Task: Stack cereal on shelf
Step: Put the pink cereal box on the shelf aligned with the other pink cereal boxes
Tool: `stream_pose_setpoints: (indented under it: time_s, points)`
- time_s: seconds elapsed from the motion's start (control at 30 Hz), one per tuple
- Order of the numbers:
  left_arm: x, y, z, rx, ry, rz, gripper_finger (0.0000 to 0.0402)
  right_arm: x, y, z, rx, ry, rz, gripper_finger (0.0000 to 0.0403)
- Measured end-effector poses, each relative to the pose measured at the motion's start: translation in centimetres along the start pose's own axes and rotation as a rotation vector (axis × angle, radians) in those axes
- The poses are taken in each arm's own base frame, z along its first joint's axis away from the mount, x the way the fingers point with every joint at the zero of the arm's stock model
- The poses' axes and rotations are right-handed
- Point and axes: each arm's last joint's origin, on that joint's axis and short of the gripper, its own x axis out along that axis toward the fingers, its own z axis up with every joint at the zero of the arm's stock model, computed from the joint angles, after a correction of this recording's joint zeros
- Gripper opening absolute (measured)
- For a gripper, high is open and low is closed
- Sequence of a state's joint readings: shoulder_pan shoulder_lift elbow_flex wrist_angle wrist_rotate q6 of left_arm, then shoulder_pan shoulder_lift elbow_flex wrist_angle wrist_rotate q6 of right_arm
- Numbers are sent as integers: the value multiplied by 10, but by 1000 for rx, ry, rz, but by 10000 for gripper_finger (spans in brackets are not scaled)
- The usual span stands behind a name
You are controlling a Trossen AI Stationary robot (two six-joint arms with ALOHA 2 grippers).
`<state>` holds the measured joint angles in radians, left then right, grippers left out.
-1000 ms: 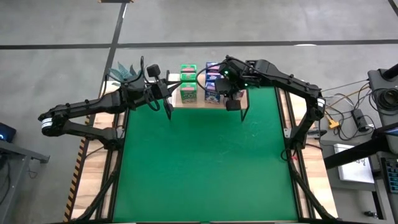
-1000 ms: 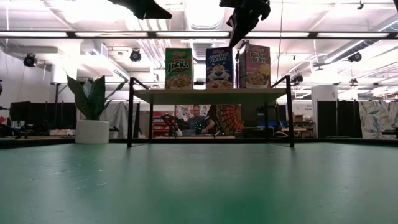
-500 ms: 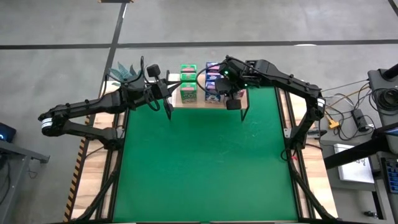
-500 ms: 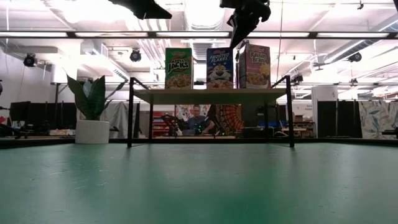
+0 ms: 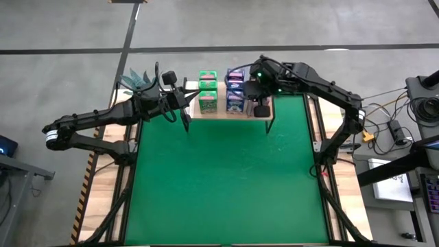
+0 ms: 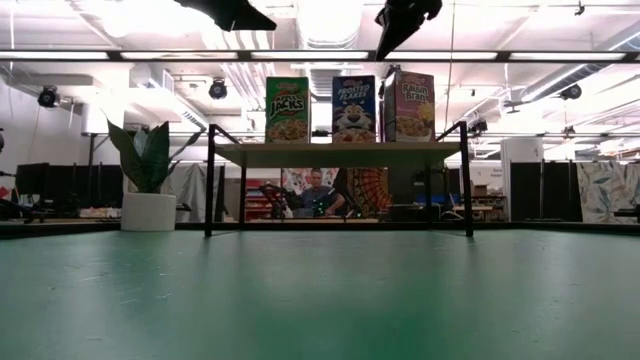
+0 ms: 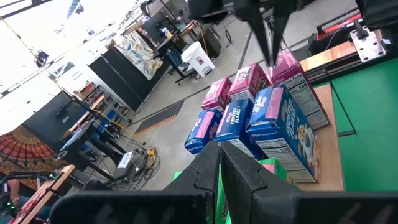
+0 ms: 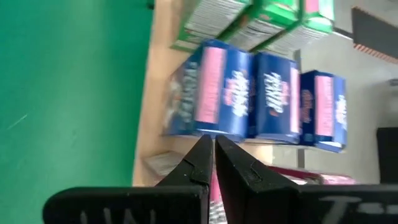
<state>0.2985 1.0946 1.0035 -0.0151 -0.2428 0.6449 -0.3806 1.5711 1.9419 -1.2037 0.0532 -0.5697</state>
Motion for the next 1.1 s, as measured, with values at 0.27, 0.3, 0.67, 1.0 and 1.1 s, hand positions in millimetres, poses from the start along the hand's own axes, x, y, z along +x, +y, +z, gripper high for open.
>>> stream_pose_setpoints:
  time_s: [0.27, 0.3, 0.67, 1.0, 1.1]
  points:
    - [0, 0, 0, 0, 0, 0, 0, 20, -15, -6, 18, 46, -5, 9]
    - [0, 0, 0, 0, 0, 0, 0, 21, -16, -6, 14, 50, -5, 9]
    - [0, 0, 0, 0, -1, 1, 0, 1, -11, -16, 14, 60, 54, 9]
    - [0, 1, 1, -7, -9, 7, 0, 9, -9, -19, 32, 59, 99, 9]
    - [0, 1, 1, -10, -9, 7, 0, 11, -8, -19, 42, 61, 99, 9]
